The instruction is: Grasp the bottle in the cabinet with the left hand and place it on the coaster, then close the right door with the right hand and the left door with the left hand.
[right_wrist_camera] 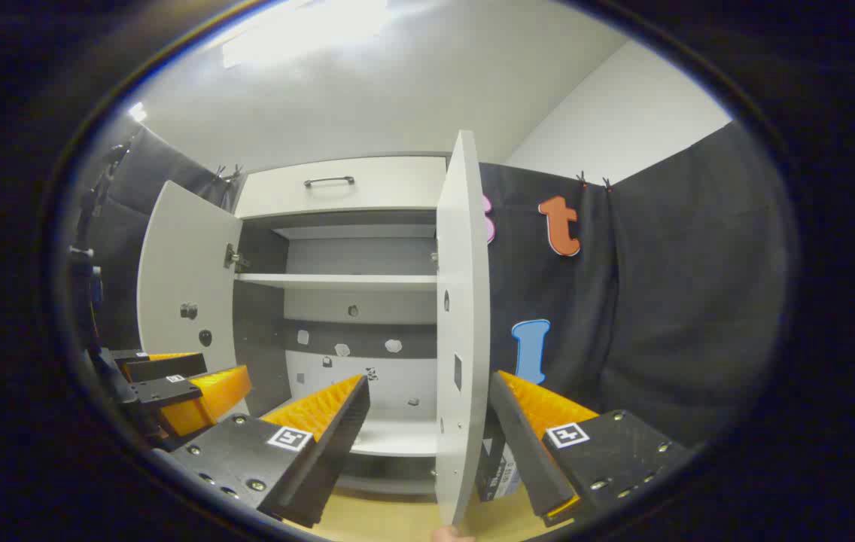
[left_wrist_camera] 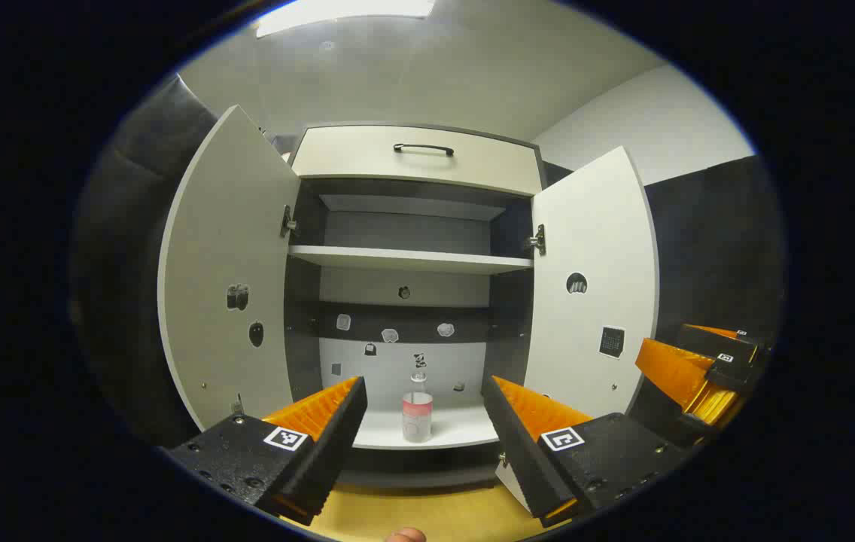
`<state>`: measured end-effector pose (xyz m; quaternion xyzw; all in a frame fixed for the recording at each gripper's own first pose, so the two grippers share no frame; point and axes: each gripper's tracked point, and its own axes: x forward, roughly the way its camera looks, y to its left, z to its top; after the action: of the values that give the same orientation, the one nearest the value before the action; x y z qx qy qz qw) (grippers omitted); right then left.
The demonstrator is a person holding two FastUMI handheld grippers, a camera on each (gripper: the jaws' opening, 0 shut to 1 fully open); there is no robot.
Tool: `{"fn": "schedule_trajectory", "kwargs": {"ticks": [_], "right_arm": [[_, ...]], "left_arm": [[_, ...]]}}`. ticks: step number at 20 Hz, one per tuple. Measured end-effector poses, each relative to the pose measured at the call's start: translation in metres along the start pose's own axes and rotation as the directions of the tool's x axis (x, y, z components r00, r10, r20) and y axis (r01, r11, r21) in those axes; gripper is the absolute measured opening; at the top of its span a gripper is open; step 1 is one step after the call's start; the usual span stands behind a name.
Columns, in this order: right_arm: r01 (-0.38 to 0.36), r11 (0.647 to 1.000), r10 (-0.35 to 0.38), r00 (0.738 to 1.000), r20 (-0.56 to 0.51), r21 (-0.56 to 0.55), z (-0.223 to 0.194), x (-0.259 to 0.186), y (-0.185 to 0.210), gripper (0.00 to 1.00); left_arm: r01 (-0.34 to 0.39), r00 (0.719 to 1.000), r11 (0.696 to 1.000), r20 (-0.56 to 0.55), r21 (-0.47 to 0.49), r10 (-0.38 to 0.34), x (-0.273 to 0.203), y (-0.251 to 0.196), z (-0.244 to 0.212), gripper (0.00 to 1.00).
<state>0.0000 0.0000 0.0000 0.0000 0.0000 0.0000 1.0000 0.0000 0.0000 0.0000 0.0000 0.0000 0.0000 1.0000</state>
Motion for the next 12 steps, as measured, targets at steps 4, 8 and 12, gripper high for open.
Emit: {"fn": "schedule_trajectory", "kwargs": {"ticks": [4, 8, 12], "right_arm": [[-0.003, 1.0, 0.003, 1.0, -0.004, 0.009, -0.002, 0.002, 0.002, 0.97], [-0.007, 1.0, 0.007, 1.0, -0.011, 0.014, -0.003, 0.001, 0.002, 0.96], [-0.004, 1.0, 0.004, 1.0, -0.021, 0.015, -0.005, 0.002, 0.002, 0.96]], "left_arm": [[-0.014, 1.0, 1.0, -0.001, 0.012, 0.014, 0.001, 0.006, -0.001, 0.97], [-0.019, 1.0, 1.0, -0.01, 0.008, 0.019, 0.002, 0.01, -0.003, 0.97], [-0.022, 1.0, 1.0, -0.015, 0.008, 0.022, 0.005, 0.013, -0.005, 0.97]]}}
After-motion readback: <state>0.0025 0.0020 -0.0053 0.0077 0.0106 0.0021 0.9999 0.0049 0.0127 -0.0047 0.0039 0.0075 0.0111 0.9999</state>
